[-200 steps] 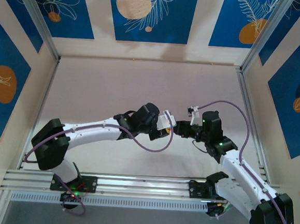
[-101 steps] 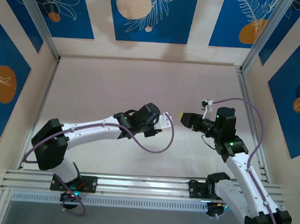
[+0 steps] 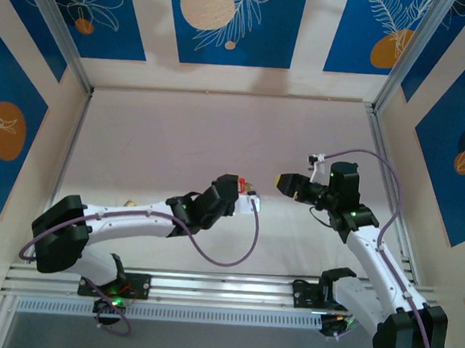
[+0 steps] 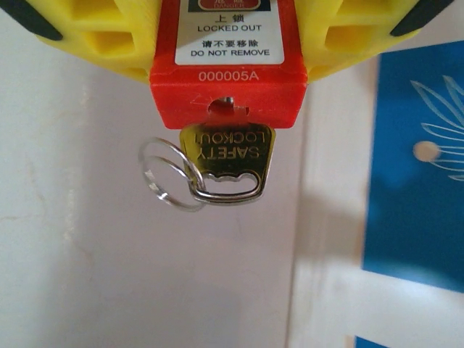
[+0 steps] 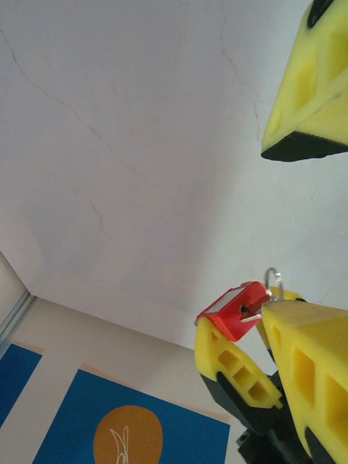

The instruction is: Unlock with the key

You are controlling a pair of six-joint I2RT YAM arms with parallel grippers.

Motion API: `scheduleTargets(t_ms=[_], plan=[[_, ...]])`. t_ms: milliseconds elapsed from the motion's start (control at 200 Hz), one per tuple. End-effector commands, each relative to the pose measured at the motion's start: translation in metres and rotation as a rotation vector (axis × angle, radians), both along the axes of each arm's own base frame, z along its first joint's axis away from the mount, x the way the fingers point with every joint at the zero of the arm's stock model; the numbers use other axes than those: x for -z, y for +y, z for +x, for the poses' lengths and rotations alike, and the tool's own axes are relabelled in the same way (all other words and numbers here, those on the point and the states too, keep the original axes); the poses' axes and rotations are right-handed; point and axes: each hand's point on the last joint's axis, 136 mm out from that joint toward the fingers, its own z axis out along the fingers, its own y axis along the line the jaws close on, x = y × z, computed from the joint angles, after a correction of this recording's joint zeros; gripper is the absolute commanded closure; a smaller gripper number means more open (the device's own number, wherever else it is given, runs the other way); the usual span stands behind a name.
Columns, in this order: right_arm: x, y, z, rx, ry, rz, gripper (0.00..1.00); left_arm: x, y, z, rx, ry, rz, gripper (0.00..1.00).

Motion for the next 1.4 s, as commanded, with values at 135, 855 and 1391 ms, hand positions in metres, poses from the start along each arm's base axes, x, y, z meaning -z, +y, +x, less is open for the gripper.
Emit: scheduleTargets(t_ms=[135, 855, 1391], plan=[[-0.003, 0.009, 0.011, -0.011, -0.036, 0.061, 0.45, -0.026, 0.006, 0.007, -0.041, -0.292, 0.022, 0.93], [0.022, 0.04, -0.012, -0.182, 0.032, -0.113, 0.54, 0.008, -0.023, -0.006, 0.025, -0.492, 0.137, 0.93], [0.041, 0.054, -0.015, -0.24, 0.089, -0.188, 0.67, 0.009, -0.027, -0.007, 0.027, -0.513, 0.158, 0.93]])
